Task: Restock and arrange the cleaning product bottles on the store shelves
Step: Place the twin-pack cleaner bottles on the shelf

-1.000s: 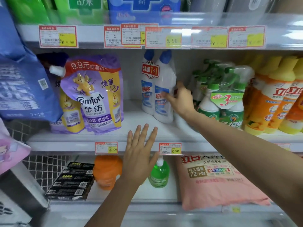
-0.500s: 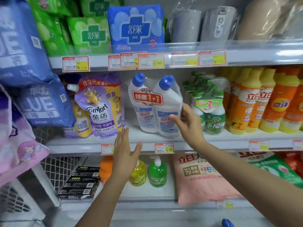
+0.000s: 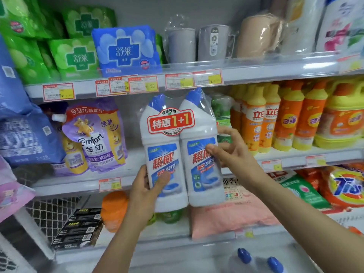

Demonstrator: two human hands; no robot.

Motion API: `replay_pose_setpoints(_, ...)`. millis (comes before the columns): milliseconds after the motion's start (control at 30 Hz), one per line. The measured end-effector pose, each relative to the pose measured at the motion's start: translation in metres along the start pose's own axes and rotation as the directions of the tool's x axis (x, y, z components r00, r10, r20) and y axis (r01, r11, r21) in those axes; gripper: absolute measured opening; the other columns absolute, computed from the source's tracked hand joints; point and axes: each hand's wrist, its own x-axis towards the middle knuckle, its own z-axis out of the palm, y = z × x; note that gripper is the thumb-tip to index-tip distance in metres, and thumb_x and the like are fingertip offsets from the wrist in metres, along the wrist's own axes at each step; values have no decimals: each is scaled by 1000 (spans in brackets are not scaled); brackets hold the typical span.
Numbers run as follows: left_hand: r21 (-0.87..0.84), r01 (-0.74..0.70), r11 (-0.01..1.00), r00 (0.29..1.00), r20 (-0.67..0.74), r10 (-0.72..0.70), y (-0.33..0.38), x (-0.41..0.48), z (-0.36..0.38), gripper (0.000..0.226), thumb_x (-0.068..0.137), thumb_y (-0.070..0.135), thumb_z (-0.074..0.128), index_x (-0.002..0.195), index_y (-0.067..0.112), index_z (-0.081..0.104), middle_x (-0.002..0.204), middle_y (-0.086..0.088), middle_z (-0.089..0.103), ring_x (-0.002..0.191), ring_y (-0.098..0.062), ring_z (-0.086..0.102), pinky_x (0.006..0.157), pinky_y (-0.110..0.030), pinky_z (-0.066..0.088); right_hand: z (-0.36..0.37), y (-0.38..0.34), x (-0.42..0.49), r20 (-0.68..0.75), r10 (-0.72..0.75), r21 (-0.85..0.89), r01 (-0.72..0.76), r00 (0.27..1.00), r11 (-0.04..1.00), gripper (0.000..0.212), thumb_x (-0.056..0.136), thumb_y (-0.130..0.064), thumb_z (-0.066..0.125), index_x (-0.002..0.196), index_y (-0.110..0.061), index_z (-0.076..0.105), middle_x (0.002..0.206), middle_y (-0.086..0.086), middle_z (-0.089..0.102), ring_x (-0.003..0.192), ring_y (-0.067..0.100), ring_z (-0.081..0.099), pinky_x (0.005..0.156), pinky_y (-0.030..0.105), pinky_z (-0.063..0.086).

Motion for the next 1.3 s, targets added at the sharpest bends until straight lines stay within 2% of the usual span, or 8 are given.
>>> replay_pose_setpoints(233, -33, 309, 951, 950, 51, -307, 38, -24, 48, 32, 83, 45, 68, 101, 18, 70, 90, -4, 78, 82, -26, 75, 83, -45, 58, -56, -12, -48, 109, 190, 23, -193, 976, 981, 87, 62, -23, 92, 136, -21, 46, 135, -2, 61, 110, 30, 69, 87, 44, 58)
replay_pose_setpoints(400, -198, 507, 839, 855, 237, -461, 51, -22, 69, 36, 85, 40, 64, 108, 13, 72, 101, -8, 76, 77, -18, 74, 66, -28, 60, -76, -27, -60, -35, 231, 23, -230, 972, 973, 71, 69, -26, 80, 133, -21, 52, 122, 6, 70, 104, 24, 71, 90, 43, 57)
replay_pose_setpoints(767, -88, 326, 941, 941, 127, -314, 23, -49, 94, 49, 74, 44, 67, 113, 15, 65, 101, -5, 76, 91, -22, 74, 82, -40, 57, -93, 1, -71, -58, 469, 168, -454, 881, 875, 50, 80, -40, 69, 117, -6, 66, 114, 15, 73, 110, 35, 67, 103, 54, 48)
replay_pose_setpoints(900, 157, 210, 965, 970, 90, -226, 7, -47, 91, 25, 90, 34, 63, 112, 23, 63, 107, -1, 74, 84, -8, 73, 62, -17, 54, -93, 9, -74, -133, 314, 105, -302, 940, 948, 52, 76, -28, 73, 119, -1, 63, 104, 17, 75, 101, 37, 71, 96, 53, 53)
replay_pose_setpoints(1000, 435, -16, 900, 999, -32, 33, -4, -44, 95, 56, 83, 44, 70, 134, 32, 51, 125, 0, 58, 108, -16, 62, 83, -29, 55, -82, 14, -79, -162, 142, -26, -148, 977, 989, 42, 82, -12, 76, 121, -3, 62, 99, 12, 77, 92, 28, 74, 82, 45, 60)
replay_pose_setpoints(1067, 284, -20, 959, 999, 35, 11, 3, -52, 111, 83, 69, 62, 74, 141, 40, 40, 130, 5, 55, 113, -16, 60, 88, -35, 56, -73, 20, -82, -151, -38, -369, -20, 988, 929, 38, 82, -21, 79, 118, -19, 68, 101, -5, 77, 93, 13, 73, 81, 42, 60)
replay_pose_setpoints(1133, -12, 145, 989, 983, 119, -142, 13, -60, 132, 101, 58, 68, 80, 143, 39, 34, 128, 8, 63, 109, -13, 66, 86, -37, 58, -63, 30, -87, -75, -207, -700, 97, 975, 708, 40, 78, -42, 75, 116, -34, 68, 100, -18, 74, 89, 1, 69, 75, 37, 57)
replay_pose_setpoints(1300, -167, 288, 943, 946, -101, -307, -1, -50, 135, 62, 73, 40, 84, 121, 19, 50, 100, -4, 72, 87, -23, 74, 73, -52, 60, -36, 54, -99, 51, -295, -875, 185, 954, 448, 58, 67, -60, 67, 122, -40, 63, 76, -8, 71, 70, 9, 60, 55, 33, 51)
